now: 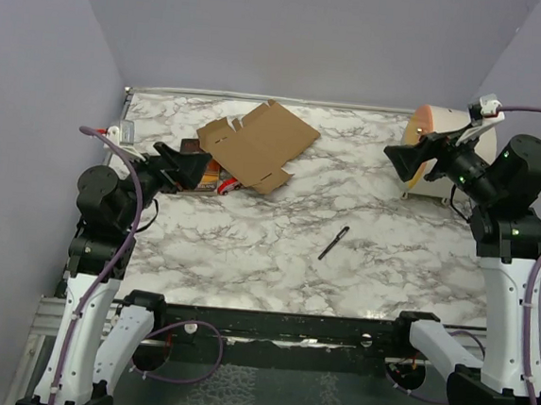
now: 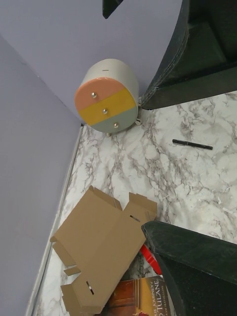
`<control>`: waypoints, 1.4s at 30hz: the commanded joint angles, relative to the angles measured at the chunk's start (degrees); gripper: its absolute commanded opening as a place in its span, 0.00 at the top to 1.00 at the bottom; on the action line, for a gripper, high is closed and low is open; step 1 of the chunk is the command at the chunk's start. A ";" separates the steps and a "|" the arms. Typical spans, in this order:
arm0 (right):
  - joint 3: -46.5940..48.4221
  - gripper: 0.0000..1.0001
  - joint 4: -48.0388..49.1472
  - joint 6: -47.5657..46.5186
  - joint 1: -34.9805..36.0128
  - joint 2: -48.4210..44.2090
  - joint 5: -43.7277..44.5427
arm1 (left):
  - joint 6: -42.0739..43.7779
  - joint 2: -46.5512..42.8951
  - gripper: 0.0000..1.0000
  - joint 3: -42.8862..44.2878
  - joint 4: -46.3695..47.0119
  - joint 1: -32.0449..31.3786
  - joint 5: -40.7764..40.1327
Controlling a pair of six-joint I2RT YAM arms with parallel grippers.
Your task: Fold the paper box
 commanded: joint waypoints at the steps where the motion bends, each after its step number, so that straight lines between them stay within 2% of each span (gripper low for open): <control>1: -1.30 0.01 -0.08 0.74 -0.43 -0.73 0.96 | 0.16 -0.86 0.01 -0.24 -0.06 -0.25 0.58; 10: -3.06 0.01 0.55 0.18 -0.43 -1.45 -1.21 | -1.30 -1.26 0.01 -3.52 2.37 -0.26 1.60; 13: -5.46 0.01 1.41 -3.11 -0.43 -1.94 -3.73 | -3.12 -1.57 0.01 -6.52 4.51 -0.21 2.67; 15: -8.74 0.01 2.31 -7.24 -0.43 -2.57 -8.46 | -5.01 -1.68 0.02 -9.23 6.79 -0.26 4.03; 19: -15.31 0.01 0.71 -20.12 -0.43 -3.29 -23.39 | -8.66 -1.75 0.05 -14.18 10.97 -0.26 5.70; 23: -21.44 0.01 -1.82 -27.04 -0.43 -3.48 -28.80 | -11.10 -1.48 0.07 -18.98 14.47 -0.32 6.43; 28: -30.81 0.01 1.28 -32.31 -0.43 -3.25 -35.67 | -11.55 -0.24 0.08 -24.02 16.95 -0.31 5.42; 31: -35.37 0.01 1.98 -38.33 -0.43 -3.46 -38.94 | -10.86 2.12 0.11 -25.80 17.72 -0.39 4.17; 36: -40.74 0.01 4.75 -39.84 -0.43 -4.30 -40.24 | -6.84 8.14 0.12 -26.19 18.11 -0.63 0.33; 42: -40.35 0.01 3.59 -41.37 -0.43 -4.29 -40.60 | -5.42 22.38 0.12 -20.75 20.55 -0.61 -4.96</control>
